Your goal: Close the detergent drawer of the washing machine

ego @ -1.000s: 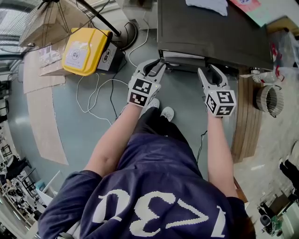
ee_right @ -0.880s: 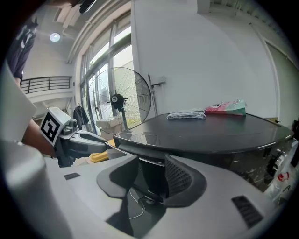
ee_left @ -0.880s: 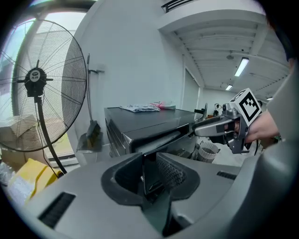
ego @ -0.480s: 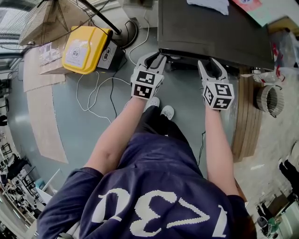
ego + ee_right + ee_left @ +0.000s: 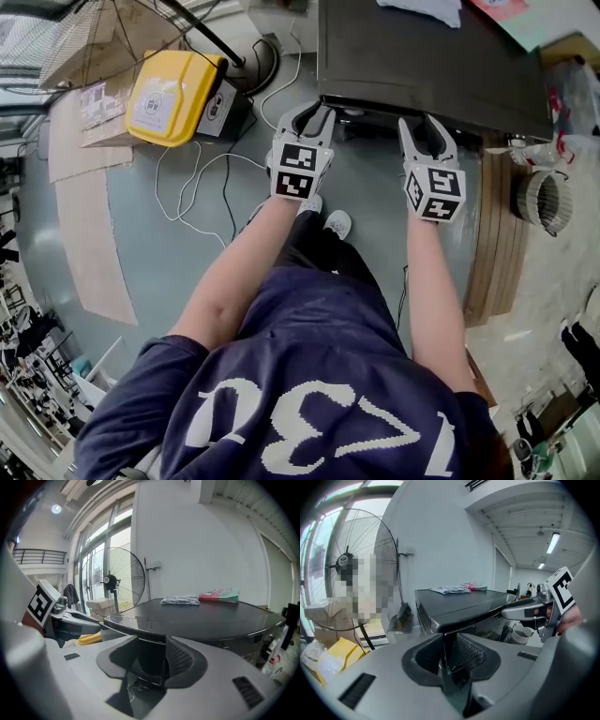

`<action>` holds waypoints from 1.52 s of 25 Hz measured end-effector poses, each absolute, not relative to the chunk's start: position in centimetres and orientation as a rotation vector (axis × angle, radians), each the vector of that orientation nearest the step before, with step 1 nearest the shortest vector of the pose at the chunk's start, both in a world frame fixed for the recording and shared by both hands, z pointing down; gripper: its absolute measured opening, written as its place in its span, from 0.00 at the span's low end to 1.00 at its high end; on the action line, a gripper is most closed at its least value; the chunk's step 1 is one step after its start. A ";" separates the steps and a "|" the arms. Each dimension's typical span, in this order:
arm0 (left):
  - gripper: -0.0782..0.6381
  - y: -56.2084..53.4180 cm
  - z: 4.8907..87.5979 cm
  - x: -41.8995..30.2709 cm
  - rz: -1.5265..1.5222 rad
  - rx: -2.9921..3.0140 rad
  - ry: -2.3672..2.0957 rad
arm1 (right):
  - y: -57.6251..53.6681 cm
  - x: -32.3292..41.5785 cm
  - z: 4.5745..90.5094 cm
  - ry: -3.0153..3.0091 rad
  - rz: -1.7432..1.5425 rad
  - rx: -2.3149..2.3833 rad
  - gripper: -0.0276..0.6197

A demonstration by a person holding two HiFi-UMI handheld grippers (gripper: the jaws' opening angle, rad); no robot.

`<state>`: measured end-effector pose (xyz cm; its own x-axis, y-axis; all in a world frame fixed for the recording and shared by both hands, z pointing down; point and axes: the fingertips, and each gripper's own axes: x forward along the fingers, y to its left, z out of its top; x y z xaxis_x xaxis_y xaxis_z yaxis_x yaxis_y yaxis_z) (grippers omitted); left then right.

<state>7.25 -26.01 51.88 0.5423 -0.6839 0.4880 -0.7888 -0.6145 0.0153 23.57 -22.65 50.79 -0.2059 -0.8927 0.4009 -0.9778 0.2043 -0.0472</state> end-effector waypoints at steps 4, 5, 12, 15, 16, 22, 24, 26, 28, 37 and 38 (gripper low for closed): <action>0.18 -25.3 51.0 6.6 0.609 2.563 -1.294 | -21.2 24.0 49.8 -2.199 0.331 1.751 0.32; 0.17 -25.1 50.9 6.6 0.601 2.570 -1.282 | -20.8 23.9 49.8 -2.209 0.330 1.744 0.27; 0.14 -25.1 52.7 8.0 0.668 2.566 -1.227 | -21.2 22.7 51.9 -2.231 0.449 1.724 0.07; 0.13 -25.3 53.0 8.1 0.673 2.559 -1.260 | -21.9 22.9 52.1 -2.205 0.454 1.739 0.07; 0.13 -25.3 53.0 8.1 0.671 2.557 -1.266 | -21.9 22.9 52.1 -2.201 0.453 1.744 0.07; 0.13 -26.1 52.8 8.0 0.632 2.537 -1.276 | -22.6 23.0 52.4 -2.171 0.468 1.783 0.07; 0.13 -26.6 52.9 8.1 0.628 2.530 -1.277 | -23.2 23.1 52.5 -2.163 0.478 1.797 0.07; 0.13 -27.4 52.9 8.3 0.627 2.514 -1.282 | -23.9 23.2 52.5 -2.155 0.493 1.804 0.07; 0.13 -27.7 52.9 8.3 0.629 2.510 -1.290 | -24.1 23.3 52.5 -2.157 0.498 1.806 0.07; 0.13 -27.3 52.7 8.2 0.631 2.537 -1.286 | -23.7 23.0 52.4 -2.176 0.481 1.787 0.07; 0.13 -27.1 52.5 8.1 0.628 2.542 -1.287 | -23.5 22.9 52.2 -2.183 0.474 1.772 0.07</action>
